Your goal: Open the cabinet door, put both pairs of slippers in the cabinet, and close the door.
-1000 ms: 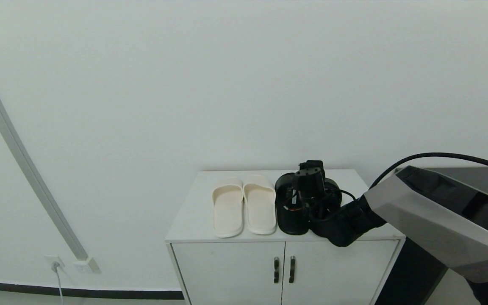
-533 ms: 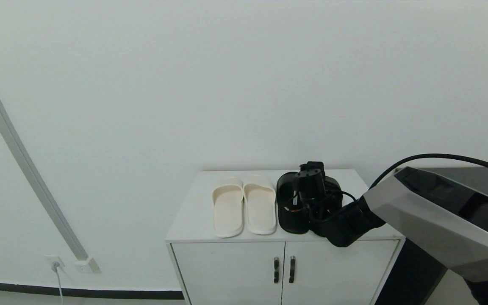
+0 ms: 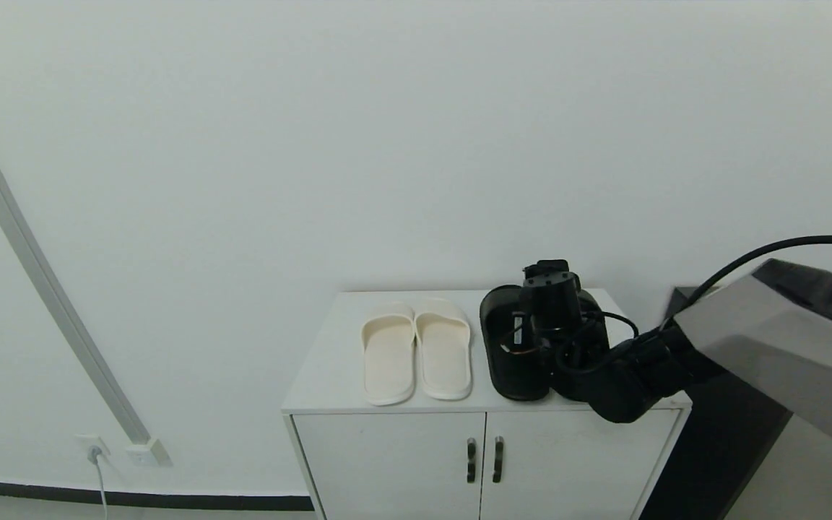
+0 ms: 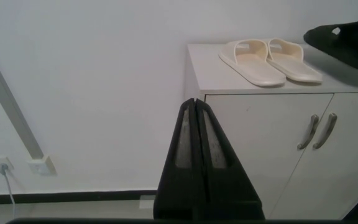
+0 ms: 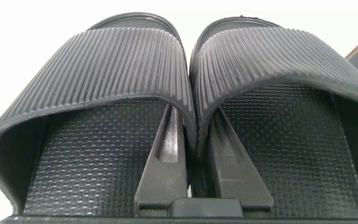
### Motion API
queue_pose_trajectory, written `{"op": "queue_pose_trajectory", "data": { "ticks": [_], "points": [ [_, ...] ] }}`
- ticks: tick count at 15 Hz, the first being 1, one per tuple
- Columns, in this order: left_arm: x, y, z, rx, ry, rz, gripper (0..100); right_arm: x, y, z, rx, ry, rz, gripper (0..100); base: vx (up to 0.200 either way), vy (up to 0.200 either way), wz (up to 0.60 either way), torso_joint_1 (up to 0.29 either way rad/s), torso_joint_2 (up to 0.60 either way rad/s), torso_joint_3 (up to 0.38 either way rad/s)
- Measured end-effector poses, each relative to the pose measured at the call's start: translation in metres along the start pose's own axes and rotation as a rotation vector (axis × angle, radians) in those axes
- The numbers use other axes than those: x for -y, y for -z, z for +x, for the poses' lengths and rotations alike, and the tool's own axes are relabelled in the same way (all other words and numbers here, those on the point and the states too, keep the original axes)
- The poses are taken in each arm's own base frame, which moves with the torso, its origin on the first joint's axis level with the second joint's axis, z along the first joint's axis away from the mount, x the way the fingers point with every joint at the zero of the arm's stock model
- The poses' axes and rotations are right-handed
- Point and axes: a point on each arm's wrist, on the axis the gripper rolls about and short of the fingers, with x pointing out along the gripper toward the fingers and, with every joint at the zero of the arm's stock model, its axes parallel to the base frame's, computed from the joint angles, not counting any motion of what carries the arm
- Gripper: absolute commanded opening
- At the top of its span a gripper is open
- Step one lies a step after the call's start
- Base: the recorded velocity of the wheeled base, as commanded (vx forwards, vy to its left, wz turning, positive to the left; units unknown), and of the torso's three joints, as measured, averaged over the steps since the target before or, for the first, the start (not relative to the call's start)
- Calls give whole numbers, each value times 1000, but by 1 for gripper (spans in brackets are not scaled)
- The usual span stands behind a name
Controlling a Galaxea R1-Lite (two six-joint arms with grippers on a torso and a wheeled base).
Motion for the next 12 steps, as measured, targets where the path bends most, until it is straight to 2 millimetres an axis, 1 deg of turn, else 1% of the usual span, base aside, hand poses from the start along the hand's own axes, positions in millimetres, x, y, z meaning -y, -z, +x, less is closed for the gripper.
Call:
{"op": "queue_pose_trajectory", "data": {
  "ticks": [4, 8, 9, 10, 12],
  "points": [
    [0, 0, 0, 0, -1, 1, 0, 12, -16, -54, -6, -121, -58, 0, 0, 0, 0, 0, 0, 0],
    [0, 0, 0, 0, -1, 1, 0, 36, -42, -100, 15, -336, -63, 0, 0, 0, 0, 0, 0, 0],
    [0, 0, 0, 0, 0, 2, 0, 44, -47, -113, 19, -401, -76, 0, 0, 0, 0, 0, 0, 0],
    [0, 0, 0, 0, 1, 3, 0, 53, -49, -125, 19, -478, -98, 0, 0, 0, 0, 0, 0, 0],
    [0, 0, 0, 0, 1, 3, 0, 66, -47, -145, -32, -587, -161, 0, 0, 0, 0, 0, 0, 0]
  ]
}}
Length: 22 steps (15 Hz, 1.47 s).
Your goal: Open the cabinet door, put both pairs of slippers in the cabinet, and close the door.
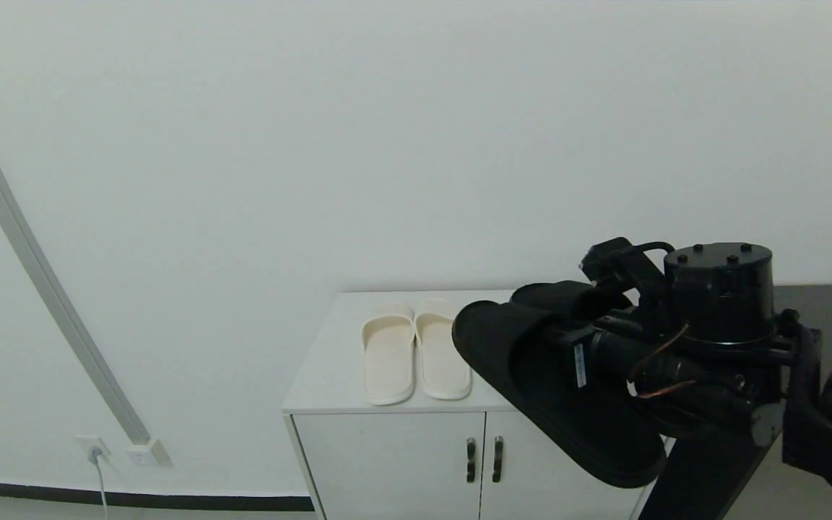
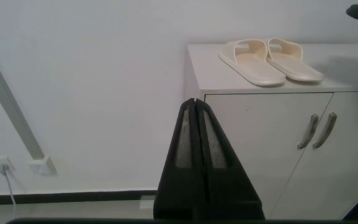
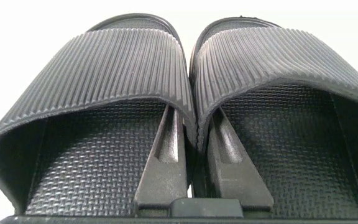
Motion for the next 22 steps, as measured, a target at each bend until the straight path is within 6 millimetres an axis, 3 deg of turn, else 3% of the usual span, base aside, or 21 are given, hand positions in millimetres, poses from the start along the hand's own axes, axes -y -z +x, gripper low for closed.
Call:
{"op": "queue_pose_trajectory", "data": {
  "ticks": [4, 10, 19, 22],
  "points": [
    [0, 0, 0, 0, 0, 0, 0, -2, 1, -19, -4, -127, -6, 0, 0, 0, 0, 0, 0, 0],
    [0, 0, 0, 0, 0, 0, 0, -3, 5, -28, -12, -239, -6, 0, 0, 0, 0, 0, 0, 0],
    [0, 0, 0, 0, 0, 0, 0, -5, 9, -29, -25, -257, -8, 0, -200, 0, 0, 1, -2, 4],
    [0, 0, 0, 0, 1, 0, 0, -5, 10, -30, -29, -258, -10, 0, 0, 0, 0, 0, 0, 0]
  ]
}}
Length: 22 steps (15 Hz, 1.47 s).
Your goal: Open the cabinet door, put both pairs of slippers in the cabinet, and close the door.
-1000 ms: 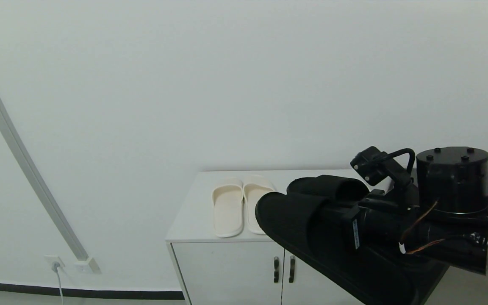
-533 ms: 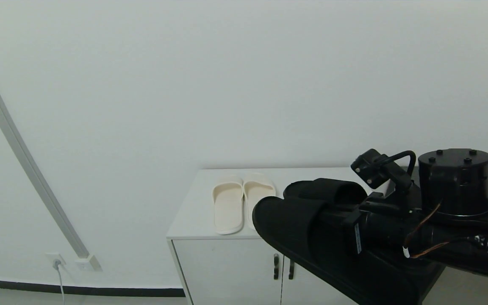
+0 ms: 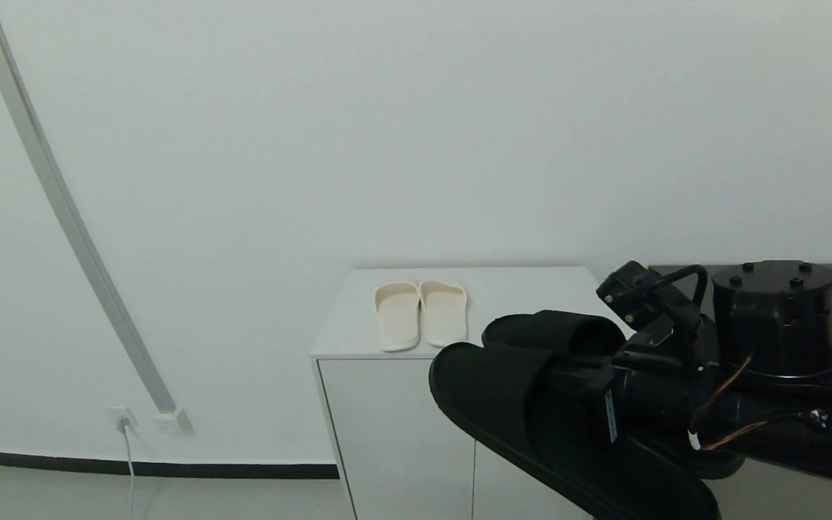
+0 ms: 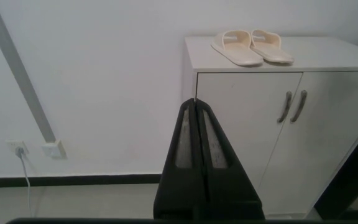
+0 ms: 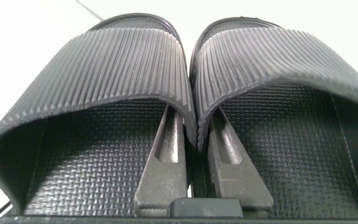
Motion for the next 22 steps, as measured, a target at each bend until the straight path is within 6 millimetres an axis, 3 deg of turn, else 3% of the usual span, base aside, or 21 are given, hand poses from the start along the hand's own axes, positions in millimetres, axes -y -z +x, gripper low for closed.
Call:
{"op": "queue_pose_trajectory", "data": {
  "ticks": [13, 22],
  "points": [
    [0, 0, 0, 0, -2, 1, 0, -2, 8, -3, -21, -8, -4, 0, 0, 0, 0, -4, 7, 5],
    [0, 0, 0, 0, -1, 3, 0, -3, 10, -5, -26, -10, -11, 0, 0, 0, 0, -154, 367, 203]
  ]
}}
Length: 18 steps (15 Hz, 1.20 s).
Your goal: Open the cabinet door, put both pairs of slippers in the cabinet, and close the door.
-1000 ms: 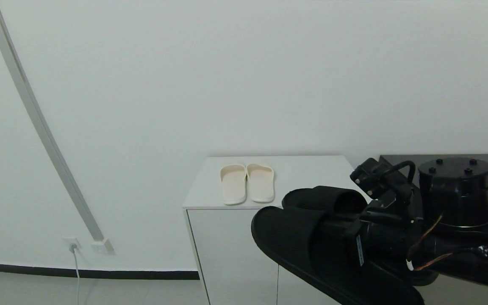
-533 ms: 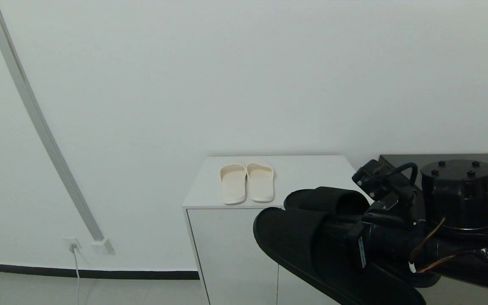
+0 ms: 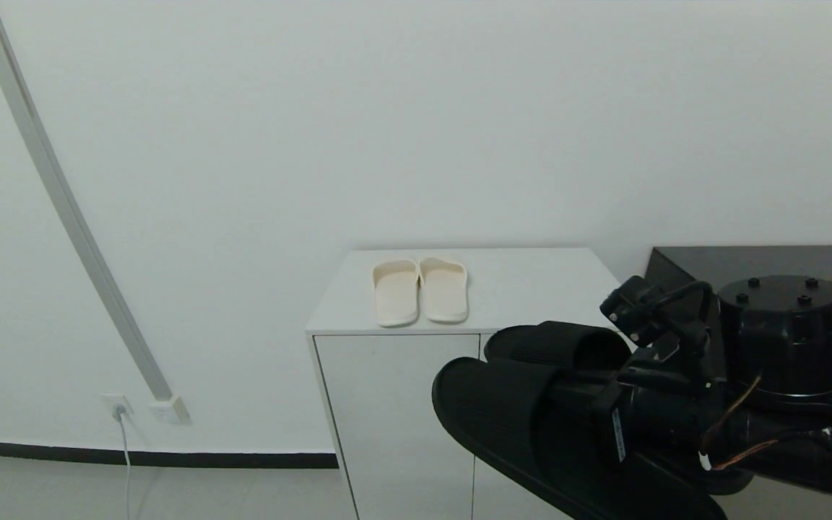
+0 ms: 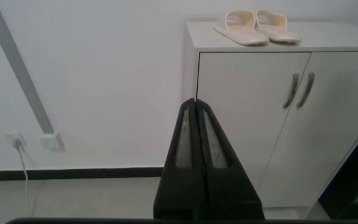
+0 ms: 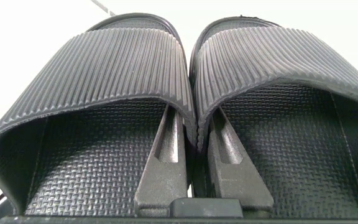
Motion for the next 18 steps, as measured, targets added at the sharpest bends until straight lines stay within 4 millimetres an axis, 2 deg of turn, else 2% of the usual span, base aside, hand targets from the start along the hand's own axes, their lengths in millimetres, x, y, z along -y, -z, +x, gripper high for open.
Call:
{"op": "queue_pose_trajectory", "data": {
  "ticks": [18],
  "points": [
    [0, 0, 0, 0, 0, 0, 0, -1, 5, 1, -21, -3, -27, 0, 0, 0, 0, -195, 515, 321]
  ]
}}
